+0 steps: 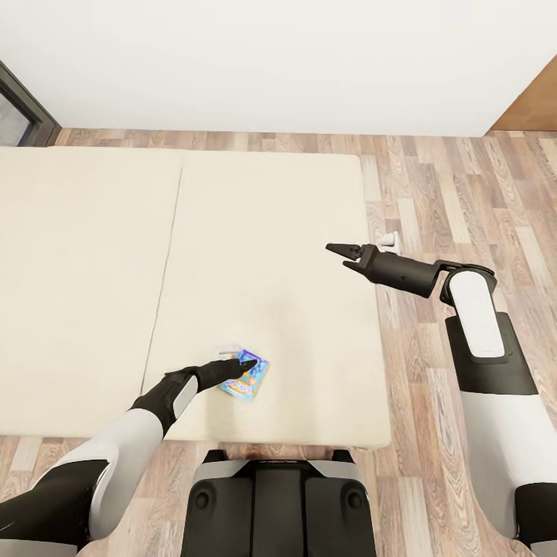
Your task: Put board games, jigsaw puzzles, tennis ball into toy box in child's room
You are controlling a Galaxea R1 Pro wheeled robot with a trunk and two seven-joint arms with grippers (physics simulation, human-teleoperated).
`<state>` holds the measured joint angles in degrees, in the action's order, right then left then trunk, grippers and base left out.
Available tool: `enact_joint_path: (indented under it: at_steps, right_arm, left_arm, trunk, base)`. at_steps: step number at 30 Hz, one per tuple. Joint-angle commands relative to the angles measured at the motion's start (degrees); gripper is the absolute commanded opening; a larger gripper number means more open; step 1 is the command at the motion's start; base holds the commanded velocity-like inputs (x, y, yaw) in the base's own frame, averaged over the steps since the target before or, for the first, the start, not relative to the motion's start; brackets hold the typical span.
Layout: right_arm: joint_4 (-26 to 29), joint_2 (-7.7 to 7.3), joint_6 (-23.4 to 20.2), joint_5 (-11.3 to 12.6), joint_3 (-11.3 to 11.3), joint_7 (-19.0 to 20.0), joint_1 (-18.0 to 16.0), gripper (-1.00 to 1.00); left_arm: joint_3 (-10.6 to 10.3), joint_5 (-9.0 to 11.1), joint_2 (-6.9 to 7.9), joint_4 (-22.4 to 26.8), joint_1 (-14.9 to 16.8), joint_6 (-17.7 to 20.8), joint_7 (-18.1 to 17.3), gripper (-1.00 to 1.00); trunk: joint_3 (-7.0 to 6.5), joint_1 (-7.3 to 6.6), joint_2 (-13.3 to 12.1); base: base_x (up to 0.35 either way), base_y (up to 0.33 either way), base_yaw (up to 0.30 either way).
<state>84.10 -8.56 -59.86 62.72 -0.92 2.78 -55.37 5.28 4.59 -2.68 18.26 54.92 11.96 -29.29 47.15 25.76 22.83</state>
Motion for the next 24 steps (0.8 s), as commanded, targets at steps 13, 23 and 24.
enact_joint_path:
  at_steps: [13, 23, 24]
  right_arm:
    - [0.01, 0.09, -0.14, -0.31, 0.04, 0.26, -0.08, 1.00]
    - [0.01, 0.22, -0.14, -0.39, 0.04, 0.21, -0.08, 1.00]
    - [0.01, 0.25, -0.14, -0.40, 0.04, 0.21, -0.08, 1.00]
  left_arm:
    - [0.43, 0.33, -0.04, 0.02, 0.02, 0.60, -0.24, 1.00]
    - [0.43, 0.33, -0.04, 0.02, 0.02, 0.61, -0.24, 1.00]
    - [0.43, 0.33, -0.04, 0.02, 0.02, 0.61, -0.24, 1.00]
  trunk:
    - [0.06, 0.03, 0.09]
    - [0.06, 0.03, 0.09]
    - [0.06, 0.03, 0.09]
  base:
    - [-0.031, 0.000, 0.000]
    - [-0.010, -0.090, 0.000]
    - [0.000, -0.052, 0.000]
